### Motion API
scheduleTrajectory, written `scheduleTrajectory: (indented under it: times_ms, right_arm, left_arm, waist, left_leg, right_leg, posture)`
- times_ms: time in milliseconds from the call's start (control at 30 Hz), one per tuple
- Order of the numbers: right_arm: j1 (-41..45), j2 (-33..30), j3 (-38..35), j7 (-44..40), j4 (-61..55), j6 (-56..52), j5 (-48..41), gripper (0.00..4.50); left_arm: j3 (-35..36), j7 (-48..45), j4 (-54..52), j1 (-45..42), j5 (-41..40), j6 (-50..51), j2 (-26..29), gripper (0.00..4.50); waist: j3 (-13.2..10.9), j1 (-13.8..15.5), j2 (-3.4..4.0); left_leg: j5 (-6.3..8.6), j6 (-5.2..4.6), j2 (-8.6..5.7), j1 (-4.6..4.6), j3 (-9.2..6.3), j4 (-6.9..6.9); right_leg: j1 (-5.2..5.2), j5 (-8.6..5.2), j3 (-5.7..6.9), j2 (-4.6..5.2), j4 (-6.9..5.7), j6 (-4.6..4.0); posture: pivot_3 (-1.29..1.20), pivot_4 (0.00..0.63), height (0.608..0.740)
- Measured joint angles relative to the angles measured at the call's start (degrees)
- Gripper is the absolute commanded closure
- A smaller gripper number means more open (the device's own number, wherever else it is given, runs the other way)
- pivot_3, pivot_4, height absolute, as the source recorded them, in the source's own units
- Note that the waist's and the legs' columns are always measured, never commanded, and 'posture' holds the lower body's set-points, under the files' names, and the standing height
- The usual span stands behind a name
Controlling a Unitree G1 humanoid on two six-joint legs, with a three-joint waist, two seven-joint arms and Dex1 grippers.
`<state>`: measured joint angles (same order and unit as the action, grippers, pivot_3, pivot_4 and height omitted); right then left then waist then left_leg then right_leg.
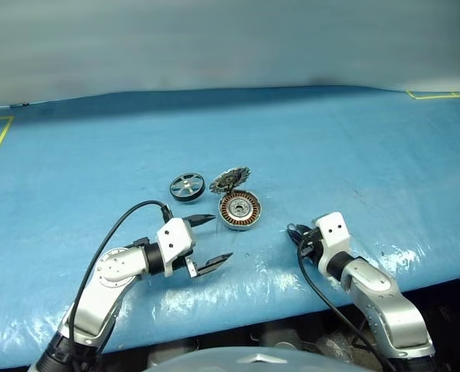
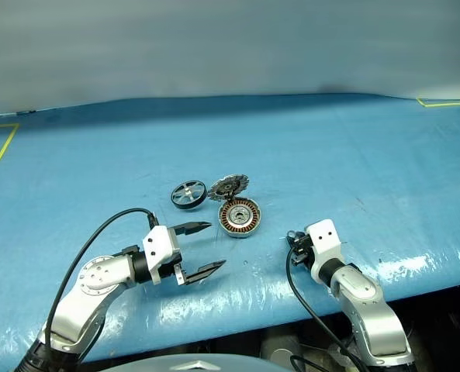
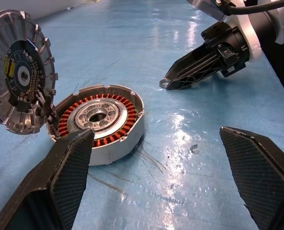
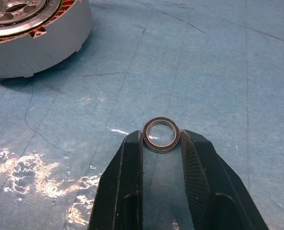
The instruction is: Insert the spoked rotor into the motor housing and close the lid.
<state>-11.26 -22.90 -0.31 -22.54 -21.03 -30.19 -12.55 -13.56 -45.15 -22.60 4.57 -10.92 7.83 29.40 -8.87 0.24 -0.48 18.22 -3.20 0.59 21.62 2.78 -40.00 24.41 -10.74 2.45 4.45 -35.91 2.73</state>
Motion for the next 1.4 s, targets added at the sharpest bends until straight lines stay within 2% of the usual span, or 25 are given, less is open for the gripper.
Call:
scheduleTrajectory:
  times_ms: [200,333,433,600,767,900,1133,1400]
  right_arm:
    - [0.5,0.0,0.6,-0.9,-0.1,0.2,0.4,3.74]
    - [1.0,0.9,2.0,-3.8,-2.8,-0.5,-3.0,3.74]
    - [4.7,0.9,5.0,-5.7,-7.4,-0.5,-4.3,3.74]
    - [10.2,1.4,8.6,-6.0,-8.8,-1.9,-4.3,3.74]
    - [18.8,3.1,12.3,-4.0,-2.1,-2.8,-0.4,3.74]
    - [22.5,3.9,13.4,-2.8,3.5,-3.0,1.7,3.74]
    - [23.1,1.2,15.1,-6.4,5.3,-3.4,2.8,3.74]
    - [22.1,1.0,15.2,-8.3,5.0,-4.0,2.0,3.74]
  left_arm:
    - [0.0,-1.3,0.0,0.1,-0.4,0.7,0.6,0.00]
    - [0.2,-1.6,0.0,1.1,-0.5,0.7,1.0,0.00]
    - [1.3,-1.0,0.0,1.2,-0.8,0.6,0.8,0.00]
    - [2.1,-0.2,0.2,1.5,-2.8,0.5,-1.1,0.00]
    - [3.7,1.4,0.4,2.1,-3.1,0.2,-1.3,0.00]
    - [3.7,1.8,0.5,2.4,-2.7,0.0,-1.5,0.00]
    - [4.0,2.7,0.5,4.5,-2.6,-0.8,-1.7,0.00]
    - [4.0,3.0,0.5,5.0,-2.0,-0.9,-1.4,0.00]
  waist:
    - [0.1,-0.1,-0.02]
    - [0.0,-0.3,0.05]
    - [0.0,-0.4,0.04]
    - [0.0,-0.2,0.02]
    - [0.0,-0.6,0.02]
    - [0.0,-0.5,0.02]
    - [0.0,-0.7,0.03]
    - [0.0,-0.8,0.03]
  left_leg:
    - [-0.01,0.01,0.02,-0.02,0.00,-0.01]
    - [-0.01,0.02,0.04,0.01,0.00,0.00]
    - [-0.02,0.02,0.03,0.01,-0.01,-0.02]
    - [-0.02,0.04,0.00,0.02,-0.03,-0.02]
    - [-0.13,0.21,-0.03,0.02,-0.01,-0.02]
    - [-0.13,0.22,-0.04,0.05,0.00,-0.02]
    - [-0.11,0.19,-0.02,0.06,0.03,-0.01]
    - [-0.03,0.03,-0.02,0.05,0.01,-0.02]
  right_leg:
    - [0.00,0.00,-0.01,-0.02,-0.02,0.00]
    - [0.06,0.00,-0.02,-0.04,-0.03,-0.01]
    - [0.05,0.01,-0.02,-0.03,-0.03,0.00]
    - [0.04,0.03,0.00,0.00,-0.02,-0.02]
    - [0.03,0.03,-0.01,-0.01,-0.03,-0.02]
    - [0.04,0.04,0.00,-0.01,-0.01,-0.01]
    - [0.05,0.12,0.00,0.01,0.01,0.14]
    - [0.05,0.11,0.00,0.00,-0.02,0.10]
  posture:
    - [0.00,0.150,0.740]
    - [0.00,0.150,0.740]
    - [0.00,0.150,0.740]
    - [0.00,0.150,0.740]
    - [0.00,0.150,0.740]
    - [0.00,0.150,0.740]
    - [0.00,0.150,0.740]
    - [0.00,0.150,0.740]
